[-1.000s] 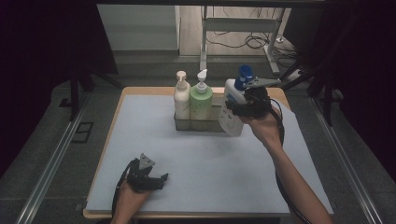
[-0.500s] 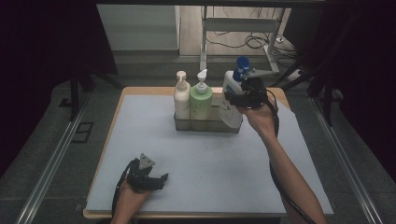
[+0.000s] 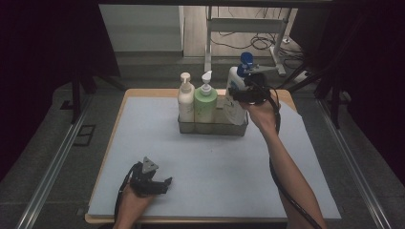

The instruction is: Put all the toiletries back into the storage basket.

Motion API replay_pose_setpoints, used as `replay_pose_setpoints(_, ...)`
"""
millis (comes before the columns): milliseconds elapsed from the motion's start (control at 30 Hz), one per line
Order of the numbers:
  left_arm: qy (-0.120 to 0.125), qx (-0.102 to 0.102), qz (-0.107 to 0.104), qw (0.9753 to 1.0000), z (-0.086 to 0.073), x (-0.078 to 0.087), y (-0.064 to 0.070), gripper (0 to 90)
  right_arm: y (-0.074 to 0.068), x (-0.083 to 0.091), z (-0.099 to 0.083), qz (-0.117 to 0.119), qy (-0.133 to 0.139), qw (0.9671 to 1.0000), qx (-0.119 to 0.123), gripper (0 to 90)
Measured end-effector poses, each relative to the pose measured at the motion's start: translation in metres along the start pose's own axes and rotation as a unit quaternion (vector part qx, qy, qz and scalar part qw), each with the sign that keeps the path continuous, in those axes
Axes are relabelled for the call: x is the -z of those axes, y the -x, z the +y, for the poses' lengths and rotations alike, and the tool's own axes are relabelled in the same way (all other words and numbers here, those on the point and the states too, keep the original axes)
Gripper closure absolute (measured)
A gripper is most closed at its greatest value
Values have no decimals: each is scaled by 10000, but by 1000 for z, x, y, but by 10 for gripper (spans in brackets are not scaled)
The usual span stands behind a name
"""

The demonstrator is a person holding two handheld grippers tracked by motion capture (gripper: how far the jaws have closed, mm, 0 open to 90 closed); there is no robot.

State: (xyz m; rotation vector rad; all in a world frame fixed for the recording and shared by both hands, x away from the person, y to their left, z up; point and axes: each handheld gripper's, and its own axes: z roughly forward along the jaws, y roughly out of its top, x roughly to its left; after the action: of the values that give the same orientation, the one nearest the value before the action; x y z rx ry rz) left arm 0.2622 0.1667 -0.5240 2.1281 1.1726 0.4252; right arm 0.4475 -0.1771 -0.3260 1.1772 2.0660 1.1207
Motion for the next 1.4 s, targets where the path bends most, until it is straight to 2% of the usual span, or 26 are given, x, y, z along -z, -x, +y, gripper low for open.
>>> replay_pose_setpoints(567,-13,0,-5,10000,0,0,0,121,0,-34,-4,-159,-98,9998,-18,398)
replay_pose_setpoints(1400,-9,11,1,10000,0,0,0,121,3,-45,-34,-218,-372,9991,-56,400)
